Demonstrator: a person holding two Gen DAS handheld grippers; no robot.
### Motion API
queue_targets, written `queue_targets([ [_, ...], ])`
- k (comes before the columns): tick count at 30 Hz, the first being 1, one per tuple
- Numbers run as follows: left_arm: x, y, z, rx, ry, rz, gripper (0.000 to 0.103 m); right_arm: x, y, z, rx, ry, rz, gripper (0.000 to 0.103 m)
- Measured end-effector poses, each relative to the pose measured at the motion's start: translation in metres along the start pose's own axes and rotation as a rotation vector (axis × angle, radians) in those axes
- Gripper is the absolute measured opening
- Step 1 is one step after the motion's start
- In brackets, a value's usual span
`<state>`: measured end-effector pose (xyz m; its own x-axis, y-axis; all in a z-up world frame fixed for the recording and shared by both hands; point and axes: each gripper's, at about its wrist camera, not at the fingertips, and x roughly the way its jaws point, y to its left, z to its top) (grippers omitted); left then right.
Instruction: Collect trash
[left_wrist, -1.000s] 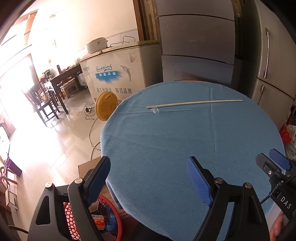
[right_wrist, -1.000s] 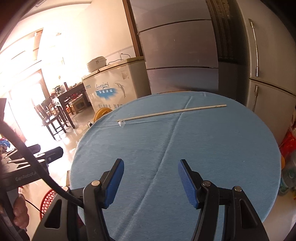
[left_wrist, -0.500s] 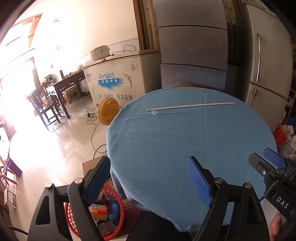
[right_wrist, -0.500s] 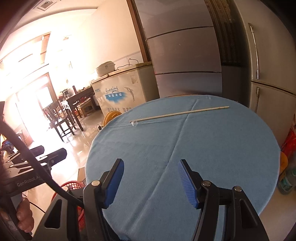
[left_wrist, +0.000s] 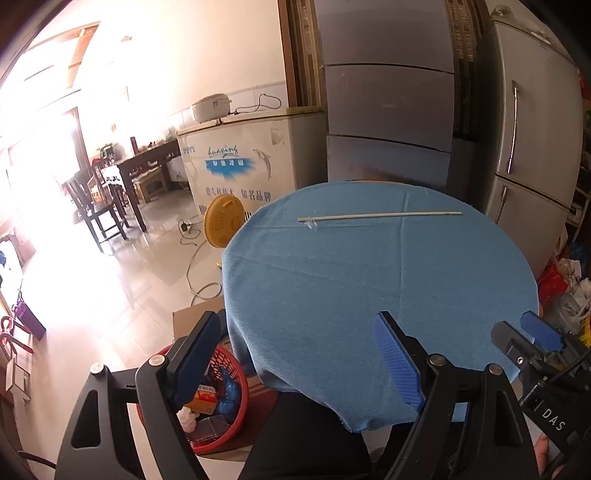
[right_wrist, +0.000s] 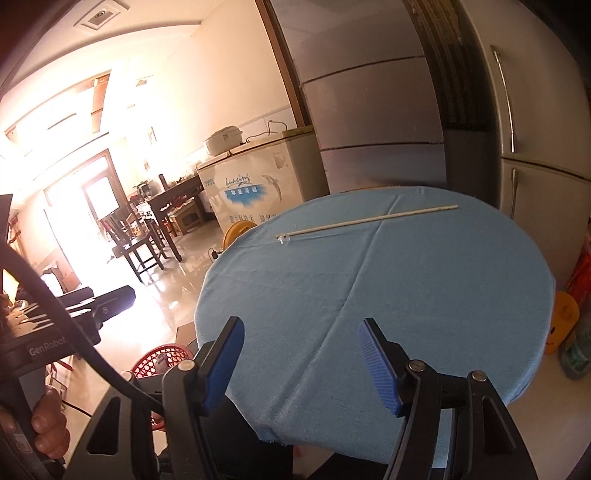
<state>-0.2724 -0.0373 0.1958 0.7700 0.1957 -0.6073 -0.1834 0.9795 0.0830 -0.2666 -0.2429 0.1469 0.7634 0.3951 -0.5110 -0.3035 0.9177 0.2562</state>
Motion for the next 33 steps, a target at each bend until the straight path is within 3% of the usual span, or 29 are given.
queue_targets([
  [33, -0.008, 0.021, -0.011, -0.045, -0.022, 0.034, 0.085, -0.021, 0.019, 0.008, -0.072, -0.034, -0.052, 0.071],
])
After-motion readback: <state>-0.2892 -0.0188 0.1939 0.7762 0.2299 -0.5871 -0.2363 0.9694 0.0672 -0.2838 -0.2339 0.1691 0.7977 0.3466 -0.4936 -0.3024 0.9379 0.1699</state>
